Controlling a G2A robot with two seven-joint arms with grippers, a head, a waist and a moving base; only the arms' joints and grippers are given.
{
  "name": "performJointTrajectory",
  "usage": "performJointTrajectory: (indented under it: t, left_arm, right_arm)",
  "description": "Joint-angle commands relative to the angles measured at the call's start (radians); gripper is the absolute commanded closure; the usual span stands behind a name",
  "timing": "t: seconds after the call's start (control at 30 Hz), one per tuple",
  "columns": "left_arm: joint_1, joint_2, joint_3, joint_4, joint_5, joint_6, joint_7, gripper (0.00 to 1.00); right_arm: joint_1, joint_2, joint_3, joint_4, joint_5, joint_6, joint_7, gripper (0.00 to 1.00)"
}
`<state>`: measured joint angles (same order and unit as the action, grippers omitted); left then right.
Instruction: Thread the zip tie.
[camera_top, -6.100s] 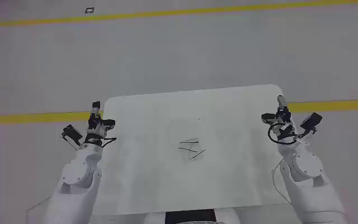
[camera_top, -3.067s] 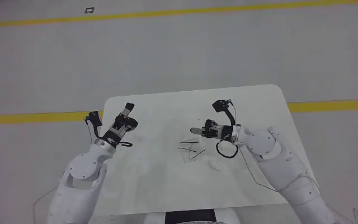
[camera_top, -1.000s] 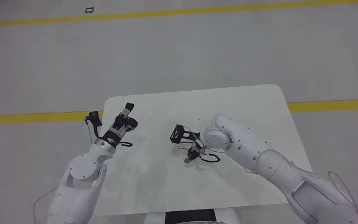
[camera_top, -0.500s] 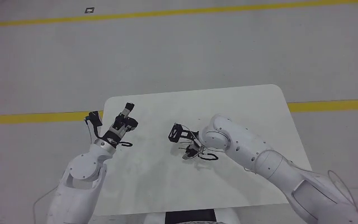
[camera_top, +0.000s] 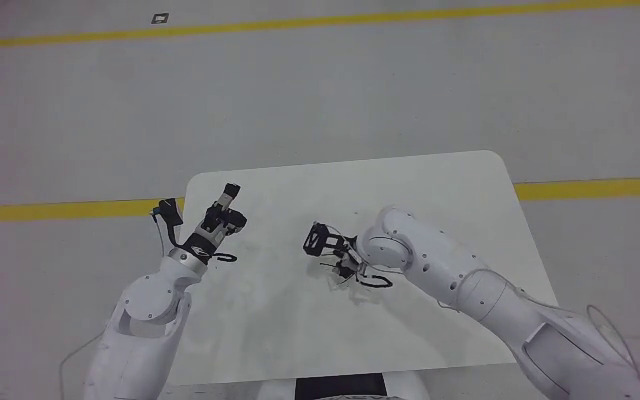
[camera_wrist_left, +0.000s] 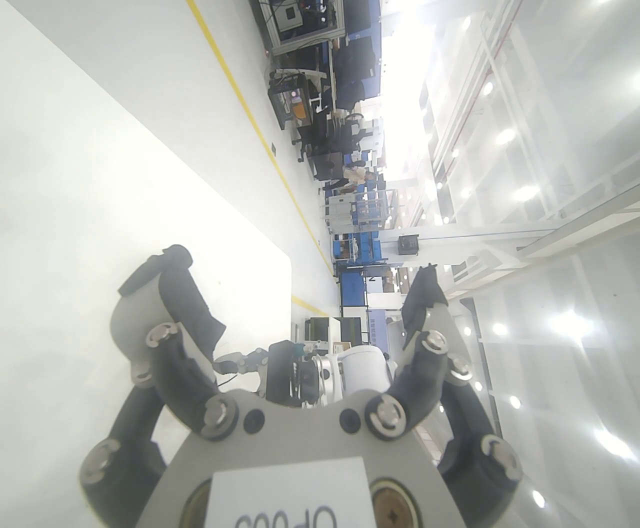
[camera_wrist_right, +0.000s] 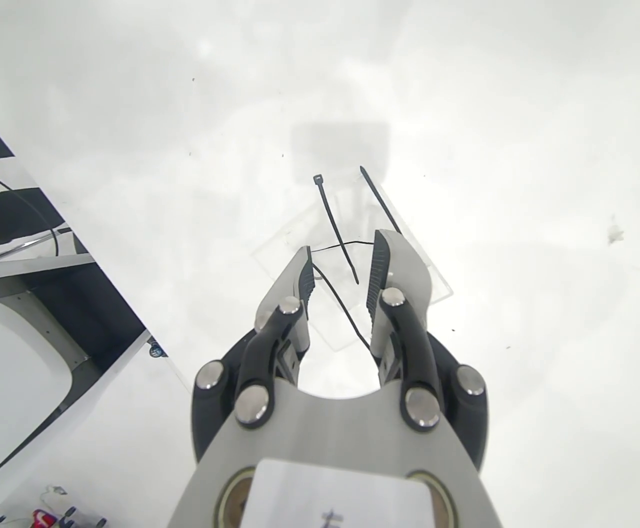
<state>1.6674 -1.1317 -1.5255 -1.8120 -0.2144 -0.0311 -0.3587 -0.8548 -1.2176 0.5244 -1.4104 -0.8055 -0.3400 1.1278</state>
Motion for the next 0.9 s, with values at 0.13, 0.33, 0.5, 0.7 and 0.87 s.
performJointTrajectory:
  t: [0.13,0.33,0.5,0.7,0.87]
  left_arm:
    - [0.0,0.0,0.0,0.0,0.0,0.0,0.0,0.0]
    - [0.0,0.0,0.0,0.0,0.0,0.0,0.0,0.0]
    - [0.0,0.0,0.0,0.0,0.0,0.0,0.0,0.0]
    - [0.0,0.0,0.0,0.0,0.0,0.0,0.0,0.0]
    - [0.0,0.0,0.0,0.0,0.0,0.0,0.0,0.0]
  right_arm:
    - [0.008,0.003,-0.011,-0.018,-0.001,0.0,-0.001,0.69]
    - [0.018,0.005,-0.026,-0.037,-0.01,0.0,0.015,0.73]
    - [0.023,0.007,-0.037,-0.055,-0.012,0.0,0.025,0.75]
    - [0.03,0.006,-0.06,-0.058,-0.011,0.0,0.023,0.75]
    - [0.034,0.0,-0.076,-0.032,-0.021,0.0,0.011,0.76]
